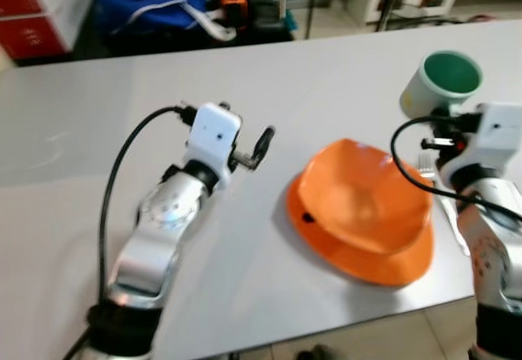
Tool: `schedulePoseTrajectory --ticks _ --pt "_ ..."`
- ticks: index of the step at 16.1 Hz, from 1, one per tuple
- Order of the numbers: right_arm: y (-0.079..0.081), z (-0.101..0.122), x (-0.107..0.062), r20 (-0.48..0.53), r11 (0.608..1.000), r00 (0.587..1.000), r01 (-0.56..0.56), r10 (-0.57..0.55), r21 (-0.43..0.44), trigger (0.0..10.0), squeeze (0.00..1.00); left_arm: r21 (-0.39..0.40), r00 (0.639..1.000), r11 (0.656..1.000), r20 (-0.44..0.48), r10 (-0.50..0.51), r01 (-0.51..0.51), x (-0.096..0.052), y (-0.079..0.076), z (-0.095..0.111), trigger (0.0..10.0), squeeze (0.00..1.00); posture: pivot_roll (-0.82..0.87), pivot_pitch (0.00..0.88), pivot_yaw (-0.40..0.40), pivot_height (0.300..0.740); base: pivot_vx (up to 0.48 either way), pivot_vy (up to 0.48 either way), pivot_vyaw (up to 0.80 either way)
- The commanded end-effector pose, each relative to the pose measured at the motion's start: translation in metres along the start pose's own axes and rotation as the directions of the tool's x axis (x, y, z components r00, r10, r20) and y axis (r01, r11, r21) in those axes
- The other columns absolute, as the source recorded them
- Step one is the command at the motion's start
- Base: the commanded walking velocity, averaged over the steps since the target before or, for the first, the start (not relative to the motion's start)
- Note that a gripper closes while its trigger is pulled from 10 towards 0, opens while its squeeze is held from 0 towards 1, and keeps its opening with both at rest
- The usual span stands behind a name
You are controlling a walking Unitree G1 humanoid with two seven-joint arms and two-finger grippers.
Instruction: Setting the table
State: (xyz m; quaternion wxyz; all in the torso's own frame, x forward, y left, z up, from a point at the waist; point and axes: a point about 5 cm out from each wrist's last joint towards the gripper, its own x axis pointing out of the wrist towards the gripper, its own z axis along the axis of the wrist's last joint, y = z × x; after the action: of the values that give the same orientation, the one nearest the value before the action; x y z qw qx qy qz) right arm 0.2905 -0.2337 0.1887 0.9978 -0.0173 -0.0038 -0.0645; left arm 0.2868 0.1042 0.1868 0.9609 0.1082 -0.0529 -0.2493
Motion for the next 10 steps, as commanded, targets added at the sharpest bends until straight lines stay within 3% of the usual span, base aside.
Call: schedulePoseTrajectory --ticks 1,3,5,10 --pt "-0.015 0.004 0.006 -0.01 0.998 0.998 0.062 -0.062 -0.013 10.0 0.0 -0.005 0.993 0.993 0.016 -0.114 0.114 -0.001 -0.013 0.005 10.0 0.0 -0.01 0.026 0.026 0.74 0.0 0.0 0.0" --pt "-0.02 0.004 0.023 -0.025 0.998 0.998 0.051 -0.051 -0.028 10.0 0.0 -0.01 0.988 0.988 0.022 -0.151 0.152 0.0 -0.016 0.006 10.0 0.0 -0.01 0.026 0.037 0.74 0.0 0.0 0.0" --pt "-0.024 0.0 0.051 -0.053 0.999 0.998 -0.022 0.021 -0.027 10.0 0.0 -0.022 0.974 0.975 0.047 -0.222 0.223 0.001 -0.019 0.013 10.0 0.0 0.0 0.036 0.037 0.74 0.0 0.0 0.0" --pt "-0.03 -0.017 0.073 -0.14 0.992 0.984 -0.118 0.111 -0.038 10.0 0.0 -0.08 0.921 0.919 0.099 -0.377 0.385 -0.004 -0.033 0.026 10.0 0.0 0.03 0.063 0.018 0.74 0.0 0.0 0.0"
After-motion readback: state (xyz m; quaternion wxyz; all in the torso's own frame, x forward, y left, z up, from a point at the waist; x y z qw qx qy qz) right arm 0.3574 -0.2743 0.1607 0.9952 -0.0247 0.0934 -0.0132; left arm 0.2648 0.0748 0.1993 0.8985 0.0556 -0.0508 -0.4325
